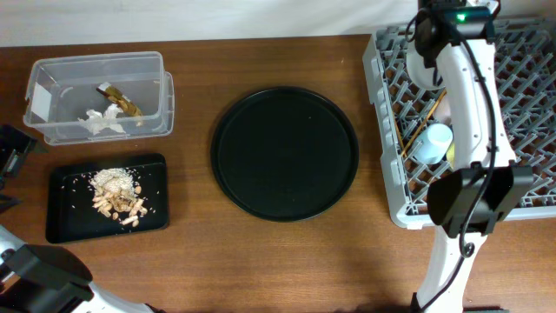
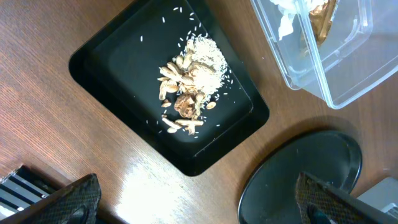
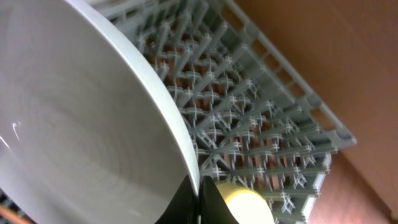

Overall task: Sort waste into correct bins and load items into the dishwasher rack
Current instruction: 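Lift the white plate and insert it upright into the rack slot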

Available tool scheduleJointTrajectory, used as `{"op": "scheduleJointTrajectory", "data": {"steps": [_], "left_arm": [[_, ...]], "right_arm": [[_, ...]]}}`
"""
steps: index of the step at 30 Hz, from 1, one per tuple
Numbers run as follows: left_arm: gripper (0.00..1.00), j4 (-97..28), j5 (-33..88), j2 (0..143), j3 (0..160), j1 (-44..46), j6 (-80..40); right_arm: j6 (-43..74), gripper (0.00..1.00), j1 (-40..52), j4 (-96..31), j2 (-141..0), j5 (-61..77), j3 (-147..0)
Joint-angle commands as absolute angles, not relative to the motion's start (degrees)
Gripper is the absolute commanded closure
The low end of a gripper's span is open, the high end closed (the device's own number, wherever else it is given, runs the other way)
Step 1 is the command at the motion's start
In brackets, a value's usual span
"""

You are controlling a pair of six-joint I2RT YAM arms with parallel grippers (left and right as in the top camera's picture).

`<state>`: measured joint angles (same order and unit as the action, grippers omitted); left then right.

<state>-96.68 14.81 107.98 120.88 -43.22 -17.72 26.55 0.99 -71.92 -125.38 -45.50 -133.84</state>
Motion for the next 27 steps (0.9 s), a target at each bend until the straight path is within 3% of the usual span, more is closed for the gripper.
{"op": "scheduleJointTrajectory", "data": {"steps": [1, 10, 21, 23, 24, 25, 27], "left_arm": [[0.01, -96.7, 15.3, 106.4, 120.5, -43.6, -17.1], [0.01, -96.7, 15.2, 106.4, 120.5, -43.6, -17.1], [0.01, -96.7, 15.3, 106.4, 120.5, -43.6, -17.1], [0.01, -96.7, 15.3, 106.4, 120.5, -43.6, -17.1], [0.01, -96.7, 15.3, 106.4, 120.5, -43.6, -17.1], [0.01, -96.7, 15.2, 106.4, 120.5, -43.6, -17.1], [0.01, -96.7, 15.3, 106.4, 120.5, -43.6, -17.1]], "right_arm": [[24.4, 0.96, 1.5, -67.7, -124.2, -50.1, -129.9], [24.4, 0.96, 1.9, -62.7, -124.2, -43.7, -123.4], [20.1, 0.94, 8.4, -61.9, -124.2, -47.4, -123.4], [18.9, 0.77, 9.2, -62.1, -124.2, -48.6, -123.4], [18.0, 0.6, 9.7, -62.3, -124.1, -48.8, -123.4], [17.7, 0.33, 10.1, -62.9, -123.9, -48.8, -123.5], [18.0, 0.12, 10.5, -63.9, -123.0, -48.6, -123.7]]}}
